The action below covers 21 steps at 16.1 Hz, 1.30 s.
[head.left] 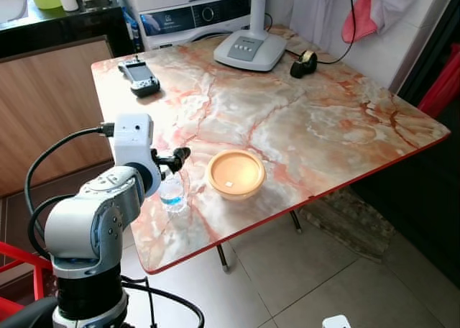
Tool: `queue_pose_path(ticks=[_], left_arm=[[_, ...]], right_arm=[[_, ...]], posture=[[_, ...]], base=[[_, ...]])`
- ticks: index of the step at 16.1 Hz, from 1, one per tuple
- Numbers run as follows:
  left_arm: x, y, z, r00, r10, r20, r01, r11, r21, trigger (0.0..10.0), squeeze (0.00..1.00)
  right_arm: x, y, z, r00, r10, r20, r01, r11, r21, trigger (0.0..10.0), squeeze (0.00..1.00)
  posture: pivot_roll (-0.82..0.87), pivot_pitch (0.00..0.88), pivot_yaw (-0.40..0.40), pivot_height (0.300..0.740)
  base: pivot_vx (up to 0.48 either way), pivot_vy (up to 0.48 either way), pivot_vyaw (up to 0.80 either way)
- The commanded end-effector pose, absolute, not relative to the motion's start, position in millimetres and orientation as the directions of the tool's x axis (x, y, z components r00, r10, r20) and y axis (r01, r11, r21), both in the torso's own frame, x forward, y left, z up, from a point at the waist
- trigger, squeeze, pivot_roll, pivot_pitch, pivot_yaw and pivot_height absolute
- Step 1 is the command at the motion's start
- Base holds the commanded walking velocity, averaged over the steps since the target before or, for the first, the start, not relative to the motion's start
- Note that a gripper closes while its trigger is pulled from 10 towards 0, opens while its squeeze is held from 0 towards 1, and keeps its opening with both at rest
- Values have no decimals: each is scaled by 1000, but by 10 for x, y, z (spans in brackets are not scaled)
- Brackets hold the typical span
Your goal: Restocking fridge
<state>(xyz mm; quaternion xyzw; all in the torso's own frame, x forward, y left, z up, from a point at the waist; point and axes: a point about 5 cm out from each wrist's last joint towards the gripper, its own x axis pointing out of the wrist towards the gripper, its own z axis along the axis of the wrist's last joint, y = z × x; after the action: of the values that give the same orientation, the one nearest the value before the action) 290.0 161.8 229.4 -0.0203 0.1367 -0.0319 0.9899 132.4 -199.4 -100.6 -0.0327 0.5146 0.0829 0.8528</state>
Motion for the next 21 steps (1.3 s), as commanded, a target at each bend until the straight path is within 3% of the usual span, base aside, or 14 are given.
queue_pose_path(ticks=[1, 9, 10, 11, 21], left_arm=[[2902, 1636, 2272, 953, -44, -299, 31, 998, -50, 10000, 0], [2908, 1628, 2144, 938, -40, -344, 24, 998, -51, 10000, 0], [2906, 1628, 2140, 938, -40, -345, 23, 998, -51, 9137, 0], [2903, 1630, 2138, 937, -40, -346, 24, 999, -49, 0, 0], [2882, 1606, 2102, 930, -52, -364, 42, 999, -34, 0, 0]], right_arm=[[1313, -2009, -1007, 451, 106, -886, -186, 982, 22, 10000, 0], [1316, -2006, -1006, 450, 111, -886, -196, 980, 24, 10000, 0], [1315, -2005, -1006, 450, 112, -886, -197, 980, 24, 10000, 0], [1315, -2004, -1007, 449, 113, -886, -198, 980, 25, 10000, 0], [1310, -1993, -1010, 440, 122, -890, -205, 978, 32, 10000, 0]], posture=[[138, 86, -14, 740], [129, 91, -16, 740], [128, 93, -15, 740], [131, 94, -16, 740], [132, 96, -15, 740]], base=[[0, 0, 0], [0, 0, 0], [0, 0, 0], [0, 0, 0], [0, 0, 0]])
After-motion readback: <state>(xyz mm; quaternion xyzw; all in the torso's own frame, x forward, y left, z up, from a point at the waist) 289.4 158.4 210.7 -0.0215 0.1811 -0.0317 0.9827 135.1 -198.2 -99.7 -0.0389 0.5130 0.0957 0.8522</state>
